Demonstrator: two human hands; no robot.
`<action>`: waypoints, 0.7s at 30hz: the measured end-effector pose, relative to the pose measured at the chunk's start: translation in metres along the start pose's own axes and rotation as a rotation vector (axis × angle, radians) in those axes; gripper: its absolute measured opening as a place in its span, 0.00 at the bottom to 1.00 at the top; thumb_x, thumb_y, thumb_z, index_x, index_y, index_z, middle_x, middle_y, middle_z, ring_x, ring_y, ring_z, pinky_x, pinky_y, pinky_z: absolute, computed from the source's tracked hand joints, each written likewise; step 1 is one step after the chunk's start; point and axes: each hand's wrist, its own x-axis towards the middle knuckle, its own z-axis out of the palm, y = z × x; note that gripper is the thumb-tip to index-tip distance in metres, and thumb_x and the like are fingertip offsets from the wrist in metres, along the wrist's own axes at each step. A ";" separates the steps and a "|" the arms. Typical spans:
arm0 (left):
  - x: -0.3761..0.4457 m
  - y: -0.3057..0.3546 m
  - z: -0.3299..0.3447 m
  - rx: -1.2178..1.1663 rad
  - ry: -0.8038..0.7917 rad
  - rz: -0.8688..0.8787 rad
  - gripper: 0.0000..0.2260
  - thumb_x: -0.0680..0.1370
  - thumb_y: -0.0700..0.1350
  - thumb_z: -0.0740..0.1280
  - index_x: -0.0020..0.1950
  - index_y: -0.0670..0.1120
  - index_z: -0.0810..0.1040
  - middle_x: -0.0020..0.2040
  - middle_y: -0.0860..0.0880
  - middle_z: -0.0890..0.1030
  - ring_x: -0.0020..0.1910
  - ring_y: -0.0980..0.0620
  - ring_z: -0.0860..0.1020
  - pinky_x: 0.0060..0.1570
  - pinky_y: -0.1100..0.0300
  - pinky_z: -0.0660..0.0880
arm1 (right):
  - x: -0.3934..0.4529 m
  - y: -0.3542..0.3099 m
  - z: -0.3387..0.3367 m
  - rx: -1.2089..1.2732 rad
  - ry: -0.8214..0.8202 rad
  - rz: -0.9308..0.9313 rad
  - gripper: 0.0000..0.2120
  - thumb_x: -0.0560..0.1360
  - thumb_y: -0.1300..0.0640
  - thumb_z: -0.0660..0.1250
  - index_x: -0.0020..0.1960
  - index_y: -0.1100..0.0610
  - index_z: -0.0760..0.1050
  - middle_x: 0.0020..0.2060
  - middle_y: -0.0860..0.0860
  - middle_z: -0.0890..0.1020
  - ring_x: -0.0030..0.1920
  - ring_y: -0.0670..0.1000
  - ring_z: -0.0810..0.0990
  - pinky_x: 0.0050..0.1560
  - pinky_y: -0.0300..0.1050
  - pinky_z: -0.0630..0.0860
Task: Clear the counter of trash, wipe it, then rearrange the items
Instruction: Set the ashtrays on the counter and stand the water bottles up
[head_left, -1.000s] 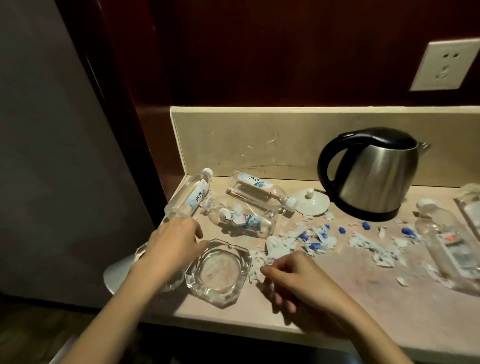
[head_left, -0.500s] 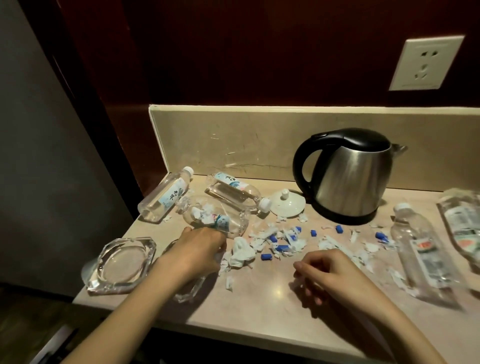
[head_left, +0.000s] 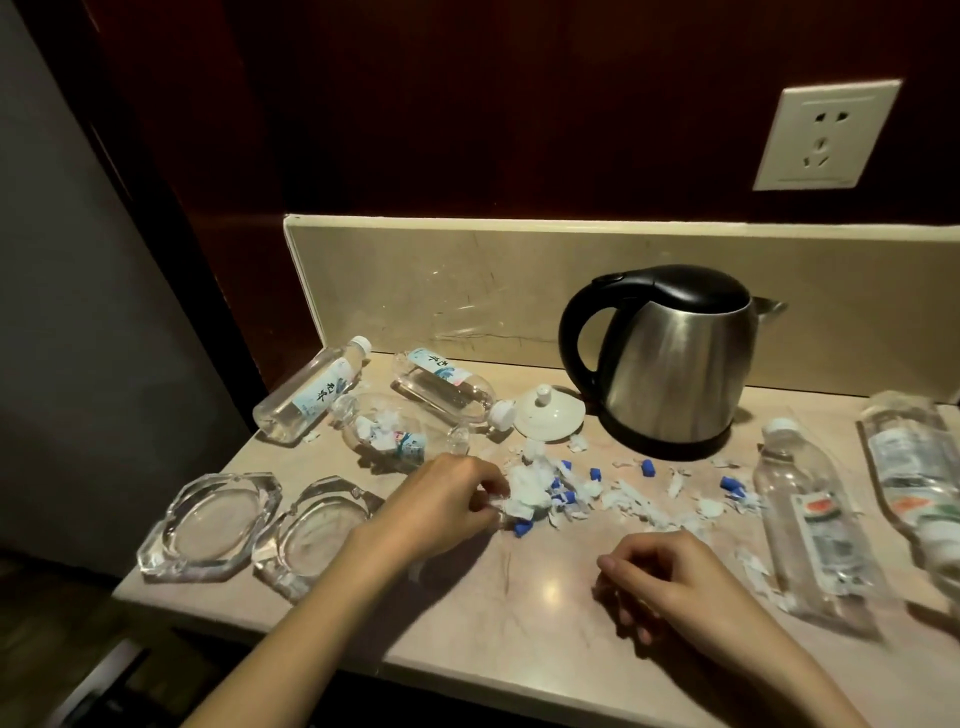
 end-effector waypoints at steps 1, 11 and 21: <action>-0.001 -0.002 -0.005 -0.025 -0.009 0.004 0.11 0.75 0.46 0.69 0.58 0.50 0.80 0.52 0.55 0.81 0.47 0.61 0.78 0.48 0.67 0.76 | 0.000 0.001 -0.001 0.005 -0.002 0.007 0.13 0.78 0.56 0.66 0.41 0.65 0.80 0.29 0.59 0.79 0.28 0.55 0.76 0.30 0.44 0.75; -0.014 -0.072 -0.083 -0.161 0.140 -0.207 0.08 0.73 0.45 0.73 0.51 0.52 0.81 0.45 0.59 0.81 0.43 0.65 0.79 0.41 0.74 0.73 | 0.045 -0.042 0.016 -0.364 0.144 -0.212 0.02 0.76 0.52 0.68 0.45 0.47 0.79 0.40 0.45 0.83 0.41 0.40 0.80 0.42 0.36 0.77; -0.012 -0.130 -0.076 -0.441 0.145 -0.546 0.12 0.78 0.49 0.67 0.47 0.40 0.81 0.37 0.47 0.84 0.29 0.58 0.80 0.31 0.65 0.76 | 0.164 -0.113 0.089 -0.638 0.145 -0.445 0.16 0.77 0.51 0.66 0.62 0.55 0.73 0.58 0.52 0.78 0.59 0.53 0.75 0.58 0.44 0.68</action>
